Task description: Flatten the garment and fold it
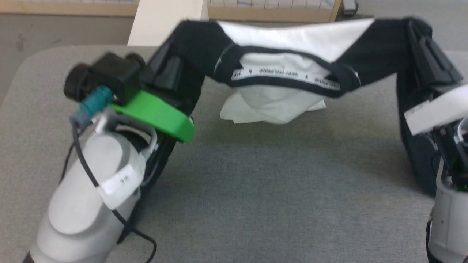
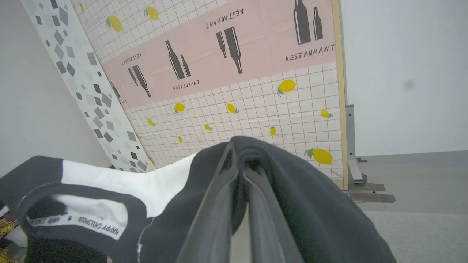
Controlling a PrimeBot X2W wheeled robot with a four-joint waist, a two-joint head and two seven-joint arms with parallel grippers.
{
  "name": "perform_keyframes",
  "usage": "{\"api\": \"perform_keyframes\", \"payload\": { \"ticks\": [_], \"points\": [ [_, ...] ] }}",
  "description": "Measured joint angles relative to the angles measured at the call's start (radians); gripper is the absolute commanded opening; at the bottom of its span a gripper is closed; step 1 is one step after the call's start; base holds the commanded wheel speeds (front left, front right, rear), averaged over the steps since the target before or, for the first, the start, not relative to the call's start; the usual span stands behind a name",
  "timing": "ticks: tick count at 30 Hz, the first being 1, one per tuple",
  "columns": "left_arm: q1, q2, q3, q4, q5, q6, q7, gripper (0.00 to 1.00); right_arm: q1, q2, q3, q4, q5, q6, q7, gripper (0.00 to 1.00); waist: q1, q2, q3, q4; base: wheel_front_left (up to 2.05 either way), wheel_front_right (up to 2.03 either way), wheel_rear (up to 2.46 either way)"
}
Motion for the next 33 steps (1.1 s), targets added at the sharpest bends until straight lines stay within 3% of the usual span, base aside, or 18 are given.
{"api": "perform_keyframes", "payload": {
  "ticks": [18,25,33],
  "points": [
    [-0.28,0.021,0.043,0.004,-0.055,0.016,0.263,0.0,-0.325,0.0,0.09,0.076,-0.065,0.0,0.137,0.0,0.0,0.0,-0.165,-0.095,0.0,0.0,0.0],
    [-0.311,0.022,0.058,0.024,-0.078,0.062,0.348,0.0,-0.383,0.0,0.097,0.158,-0.044,0.0,0.215,0.0,0.0,0.0,-0.156,-0.133,0.0,0.0,0.0],
    [-0.495,0.04,0.024,0.175,-0.014,0.047,0.391,0.0,-0.594,-0.001,0.075,0.36,-0.101,0.0,0.224,0.0,0.0,0.0,-0.062,-0.157,0.0,0.0,0.0]
  ]
}}
